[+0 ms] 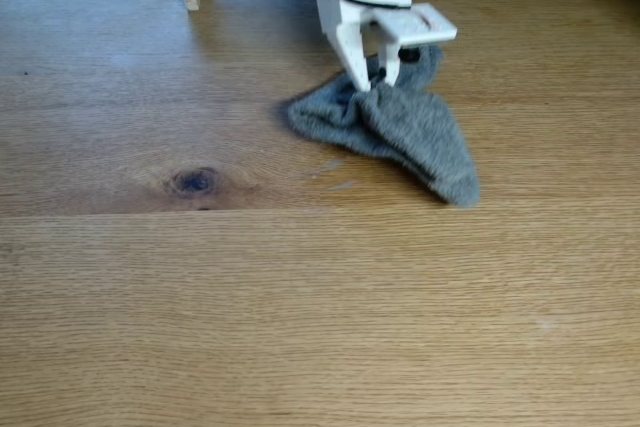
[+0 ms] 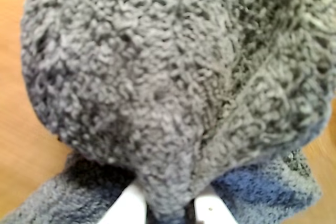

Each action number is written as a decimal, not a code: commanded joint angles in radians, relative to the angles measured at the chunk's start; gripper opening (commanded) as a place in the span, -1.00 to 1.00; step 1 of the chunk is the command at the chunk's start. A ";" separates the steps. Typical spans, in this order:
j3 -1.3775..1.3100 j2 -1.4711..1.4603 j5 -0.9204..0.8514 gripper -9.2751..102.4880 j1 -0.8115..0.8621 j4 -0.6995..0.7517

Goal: Clean the area in front of the robot

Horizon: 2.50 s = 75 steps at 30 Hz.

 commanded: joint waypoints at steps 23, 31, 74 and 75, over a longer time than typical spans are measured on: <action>-0.842 -0.221 -0.144 -0.84 0.500 1.137; -0.523 0.060 -0.031 -0.84 0.255 1.172; -1.169 -0.348 -0.098 -0.84 0.414 1.428; -1.140 -0.307 -0.058 -0.84 0.379 1.483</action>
